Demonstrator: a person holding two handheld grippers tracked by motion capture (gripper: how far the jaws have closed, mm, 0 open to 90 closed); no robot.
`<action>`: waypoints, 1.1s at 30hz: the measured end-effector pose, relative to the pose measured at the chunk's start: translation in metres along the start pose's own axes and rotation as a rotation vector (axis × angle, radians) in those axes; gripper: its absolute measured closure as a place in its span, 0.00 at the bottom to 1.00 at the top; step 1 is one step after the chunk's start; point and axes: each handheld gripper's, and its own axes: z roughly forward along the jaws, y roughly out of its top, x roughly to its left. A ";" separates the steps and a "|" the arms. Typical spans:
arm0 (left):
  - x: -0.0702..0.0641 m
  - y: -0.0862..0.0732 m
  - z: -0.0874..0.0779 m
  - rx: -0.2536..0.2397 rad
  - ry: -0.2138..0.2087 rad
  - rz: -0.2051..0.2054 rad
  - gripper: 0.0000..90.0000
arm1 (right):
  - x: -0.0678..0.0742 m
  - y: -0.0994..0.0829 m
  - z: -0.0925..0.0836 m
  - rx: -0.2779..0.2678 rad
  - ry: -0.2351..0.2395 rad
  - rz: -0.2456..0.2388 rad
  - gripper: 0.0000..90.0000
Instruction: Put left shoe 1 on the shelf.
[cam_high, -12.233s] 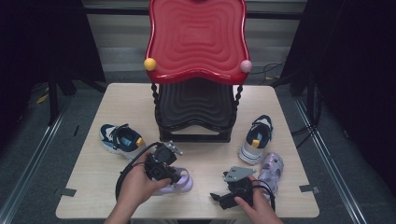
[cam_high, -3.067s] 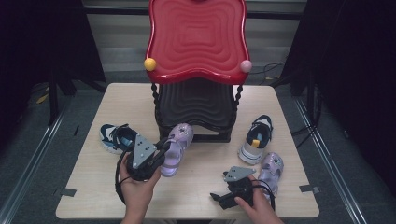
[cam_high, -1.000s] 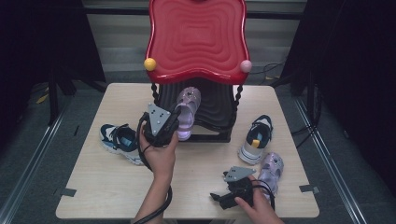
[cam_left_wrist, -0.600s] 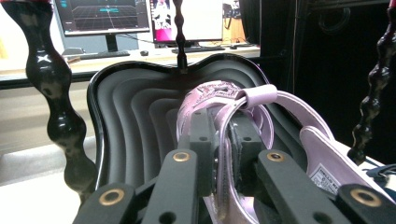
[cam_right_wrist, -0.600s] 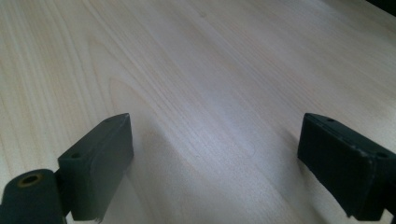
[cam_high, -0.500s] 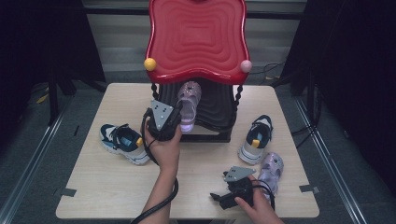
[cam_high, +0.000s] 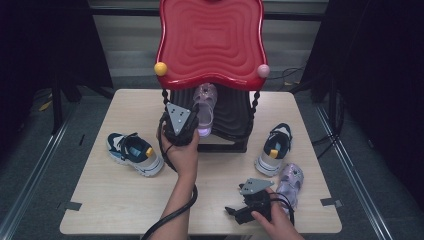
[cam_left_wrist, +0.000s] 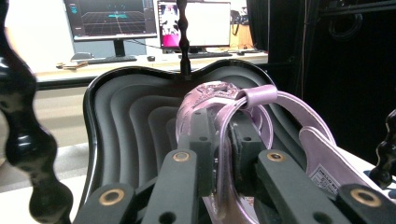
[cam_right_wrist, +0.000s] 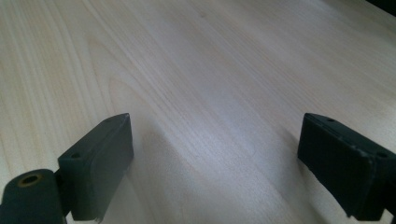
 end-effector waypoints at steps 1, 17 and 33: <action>0.000 0.000 0.001 0.003 0.006 0.004 0.91 | 0.000 0.000 0.000 0.000 0.000 0.000 0.11; -0.005 -0.002 0.021 -0.034 0.037 -0.023 0.91 | 0.000 0.000 0.000 0.000 0.000 0.000 0.11; -0.003 -0.008 0.037 -0.037 0.111 0.007 0.91 | 0.000 0.000 0.000 0.000 0.000 0.000 0.11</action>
